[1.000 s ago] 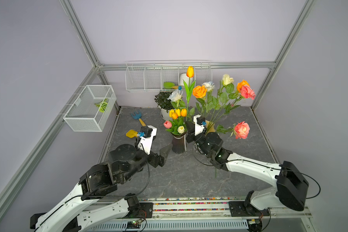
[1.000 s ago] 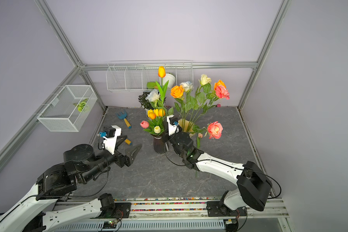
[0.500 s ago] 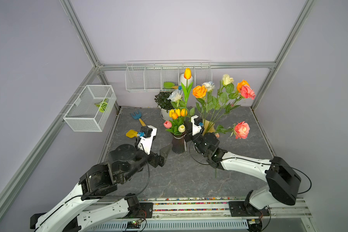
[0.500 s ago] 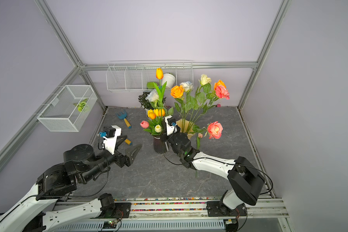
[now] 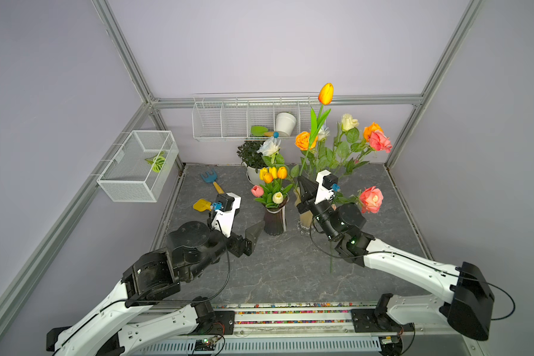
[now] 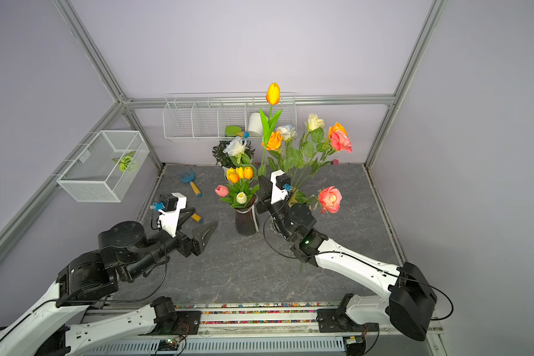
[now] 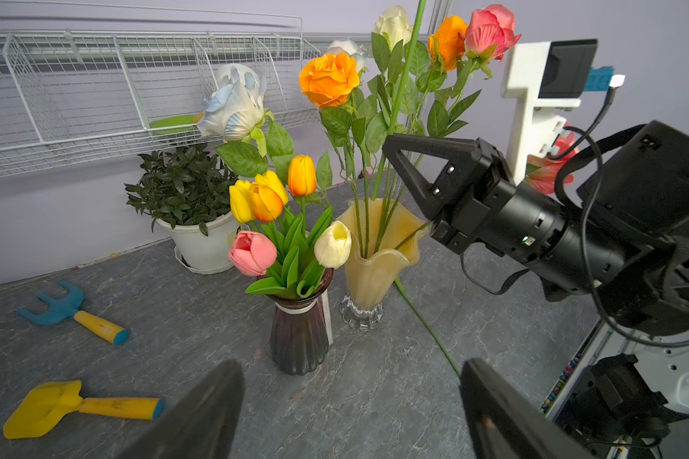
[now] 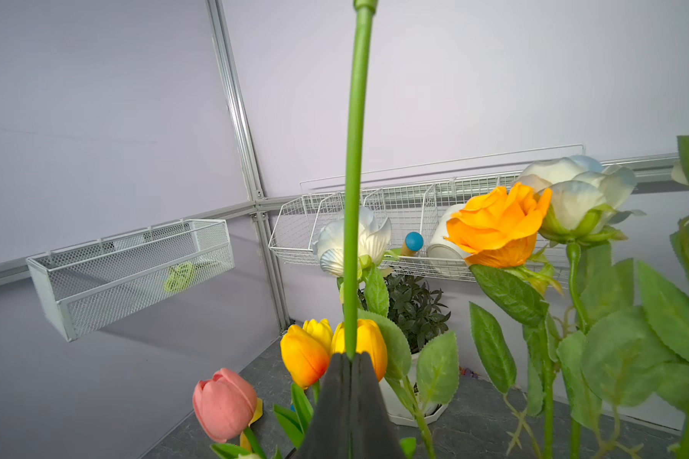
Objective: Arrange the flowers in different vases according to their variety
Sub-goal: Insert the flower into the vase.
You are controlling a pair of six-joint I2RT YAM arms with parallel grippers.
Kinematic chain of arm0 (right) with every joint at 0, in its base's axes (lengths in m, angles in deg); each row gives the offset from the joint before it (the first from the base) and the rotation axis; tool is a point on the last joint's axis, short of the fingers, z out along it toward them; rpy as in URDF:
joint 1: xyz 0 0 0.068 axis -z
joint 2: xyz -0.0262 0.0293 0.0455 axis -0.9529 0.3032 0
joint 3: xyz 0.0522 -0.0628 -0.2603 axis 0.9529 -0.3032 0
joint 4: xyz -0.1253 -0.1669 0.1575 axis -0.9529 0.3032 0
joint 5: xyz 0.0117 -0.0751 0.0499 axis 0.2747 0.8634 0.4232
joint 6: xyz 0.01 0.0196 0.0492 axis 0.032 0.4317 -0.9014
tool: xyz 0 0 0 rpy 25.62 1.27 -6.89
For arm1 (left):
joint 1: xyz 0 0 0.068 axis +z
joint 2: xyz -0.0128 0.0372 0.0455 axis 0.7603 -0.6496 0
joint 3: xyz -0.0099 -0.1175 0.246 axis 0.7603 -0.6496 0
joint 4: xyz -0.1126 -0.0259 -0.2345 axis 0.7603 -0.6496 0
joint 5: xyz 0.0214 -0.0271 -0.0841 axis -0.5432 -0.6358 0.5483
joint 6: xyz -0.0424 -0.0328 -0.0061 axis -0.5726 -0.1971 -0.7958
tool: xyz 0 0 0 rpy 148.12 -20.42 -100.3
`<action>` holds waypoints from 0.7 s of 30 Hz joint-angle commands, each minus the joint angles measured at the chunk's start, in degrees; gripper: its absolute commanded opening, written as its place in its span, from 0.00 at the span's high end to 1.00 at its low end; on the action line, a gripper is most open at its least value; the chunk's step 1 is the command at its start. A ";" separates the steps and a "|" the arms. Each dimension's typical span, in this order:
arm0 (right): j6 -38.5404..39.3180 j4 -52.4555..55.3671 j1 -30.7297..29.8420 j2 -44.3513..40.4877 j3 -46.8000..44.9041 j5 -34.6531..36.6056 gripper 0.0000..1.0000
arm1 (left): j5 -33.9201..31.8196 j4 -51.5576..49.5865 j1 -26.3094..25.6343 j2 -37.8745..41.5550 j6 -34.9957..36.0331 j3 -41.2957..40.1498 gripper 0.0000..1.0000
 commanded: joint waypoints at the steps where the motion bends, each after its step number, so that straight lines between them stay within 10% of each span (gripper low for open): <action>1: -1.22 3.35 0.21 -0.02 -2.41 1.61 1.00 | -0.51 0.80 -0.24 0.33 -0.50 -1.02 0.11; 21: -5.00 -3.96 0.21 12.62 -2.49 -1.38 1.00 | -1.25 0.04 -0.25 3.03 -1.05 -2.03 0.11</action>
